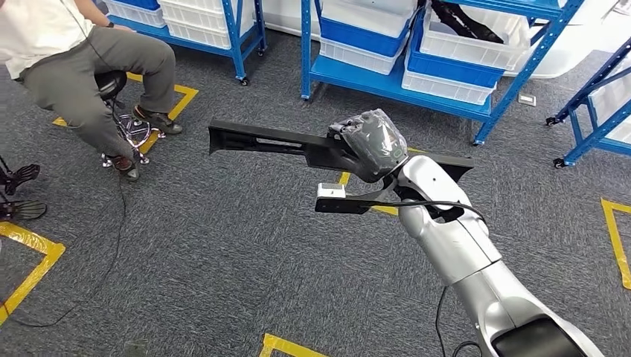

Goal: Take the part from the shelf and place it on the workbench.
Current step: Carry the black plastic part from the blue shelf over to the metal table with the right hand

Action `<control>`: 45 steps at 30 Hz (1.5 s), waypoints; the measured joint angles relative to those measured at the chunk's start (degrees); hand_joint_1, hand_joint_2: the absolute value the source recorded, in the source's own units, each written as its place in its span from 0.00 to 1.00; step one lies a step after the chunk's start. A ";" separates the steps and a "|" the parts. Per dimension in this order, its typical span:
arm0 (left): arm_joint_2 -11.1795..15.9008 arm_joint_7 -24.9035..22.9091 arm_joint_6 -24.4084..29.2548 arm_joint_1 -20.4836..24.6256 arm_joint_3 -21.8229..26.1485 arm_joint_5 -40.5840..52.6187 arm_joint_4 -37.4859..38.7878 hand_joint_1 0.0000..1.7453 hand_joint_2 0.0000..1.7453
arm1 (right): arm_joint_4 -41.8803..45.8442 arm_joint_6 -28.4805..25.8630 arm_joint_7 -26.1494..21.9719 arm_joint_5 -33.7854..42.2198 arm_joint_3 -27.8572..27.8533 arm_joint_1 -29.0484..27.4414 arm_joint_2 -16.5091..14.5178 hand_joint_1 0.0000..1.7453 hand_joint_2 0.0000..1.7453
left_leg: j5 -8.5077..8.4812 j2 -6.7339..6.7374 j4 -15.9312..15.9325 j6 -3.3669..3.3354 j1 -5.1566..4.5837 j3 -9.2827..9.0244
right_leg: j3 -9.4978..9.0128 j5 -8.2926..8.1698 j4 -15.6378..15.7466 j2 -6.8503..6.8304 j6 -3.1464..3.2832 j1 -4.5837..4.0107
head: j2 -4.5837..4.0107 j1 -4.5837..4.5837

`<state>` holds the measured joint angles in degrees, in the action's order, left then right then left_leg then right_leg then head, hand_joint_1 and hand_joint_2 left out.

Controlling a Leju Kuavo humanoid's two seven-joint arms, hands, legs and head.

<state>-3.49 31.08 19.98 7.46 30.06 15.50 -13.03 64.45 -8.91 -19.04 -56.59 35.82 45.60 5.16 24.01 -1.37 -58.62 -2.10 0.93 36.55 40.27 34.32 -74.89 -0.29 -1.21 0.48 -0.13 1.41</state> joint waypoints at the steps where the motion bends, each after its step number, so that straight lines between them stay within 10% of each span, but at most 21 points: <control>1: -0.06 -0.01 0.01 -0.01 0.01 0.01 0.00 0.00 0.00 | -0.03 -0.02 -0.02 -0.02 0.01 -0.09 0.08 0.98 1.00 | -0.06 -0.45 -0.01 0.01 -0.02 0.01 | -0.90 -0.97 1.79 0.10 -0.31 0.01 | 0.00 -0.02; 5: -0.22 -0.03 0.09 -0.01 0.01 0.03 0.00 0.00 0.00 | -0.04 -0.17 -0.16 -0.20 -0.05 0.12 0.22 0.98 1.00 | -0.40 -1.83 -0.13 0.68 -0.26 0.19 | -7.63 -6.00 15.66 1.37 -0.48 -0.02 | 0.00 -0.03; 10: -0.22 -0.07 0.30 -0.23 -0.01 0.05 0.01 0.00 0.00 | -0.04 -0.32 -0.26 -0.49 -0.01 0.18 0.13 0.98 1.00 | 0.63 -1.24 -1.74 2.11 -0.13 1.34 | -8.19 -7.27 17.03 0.41 1.36 0.41 | 0.00 0.08; 15: -0.23 -0.09 0.38 -0.28 -0.01 0.07 0.02 0.00 0.00 | -0.09 -0.40 -0.43 -0.57 0.05 -0.15 0.02 0.98 1.00 | 6.93 1.03 -15.51 3.17 0.17 7.18 | -8.06 -7.52 17.10 -0.94 2.06 0.25 | 0.00 0.26; 20: -0.18 -0.23 0.44 -0.13 -0.01 0.24 0.02 0.00 0.00 | -0.15 -0.51 -0.69 -0.83 -0.04 0.07 0.01 0.98 1.00 | 0.92 3.03 -1.20 2.64 0.03 -0.60 | -7.97 -7.41 16.96 -2.30 1.74 -0.25 | 0.00 0.19; 25: -0.27 -0.73 0.44 0.08 -0.01 0.73 0.01 0.00 0.00 | -0.13 -0.64 -1.01 -0.84 -0.19 0.43 0.02 0.98 1.00 | 0.20 1.77 0.47 0.72 -0.26 -0.88 | -7.17 -6.40 15.77 -2.37 0.41 -0.58 | 0.00 -0.02; 30: -0.25 -1.22 0.35 0.51 -0.01 0.93 0.01 0.00 0.00 | -0.13 -0.55 -1.20 -0.85 -0.01 0.18 0.44 0.98 1.00 | -0.45 0.09 0.73 -0.28 -0.11 -0.44 | -0.27 -0.19 0.69 -0.12 0.27 -0.19 | 0.00 -0.11; 34: -0.22 -1.67 0.05 0.60 -0.01 1.16 0.01 0.00 0.00 | -0.07 -0.54 -1.19 -0.83 0.11 -0.05 0.84 0.98 1.00 | -0.79 -1.62 0.62 0.14 -0.21 -0.32 | -6.00 -4.84 11.85 0.87 -0.87 0.11 | 0.00 -0.19; 39: 0.08 -2.16 -0.05 0.68 -0.01 1.33 0.00 0.00 0.00 | 0.19 -0.66 -1.04 -0.92 0.22 -0.25 0.89 0.98 1.00 | -1.24 -2.34 0.55 1.63 -0.25 0.28 | -8.39 -7.18 17.20 0.87 0.67 0.03 | 0.00 -0.12; 45: 0.20 -2.31 -0.40 0.91 -0.04 1.92 0.00 0.00 0.00 | 0.63 -1.09 -0.51 -0.96 0.27 -1.13 1.00 0.98 1.00 | 6.84 0.92 -15.06 3.13 0.14 7.25 | -8.36 -7.77 17.56 -0.87 2.09 0.40 | 0.00 0.14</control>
<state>-3.29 28.77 19.58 8.37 30.02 17.42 -13.03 65.08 -10.00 -19.55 -57.55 36.09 44.47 6.16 30.85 -0.46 -73.68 1.04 1.07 43.80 31.91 26.54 -57.33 -1.17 0.89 0.88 -0.13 1.55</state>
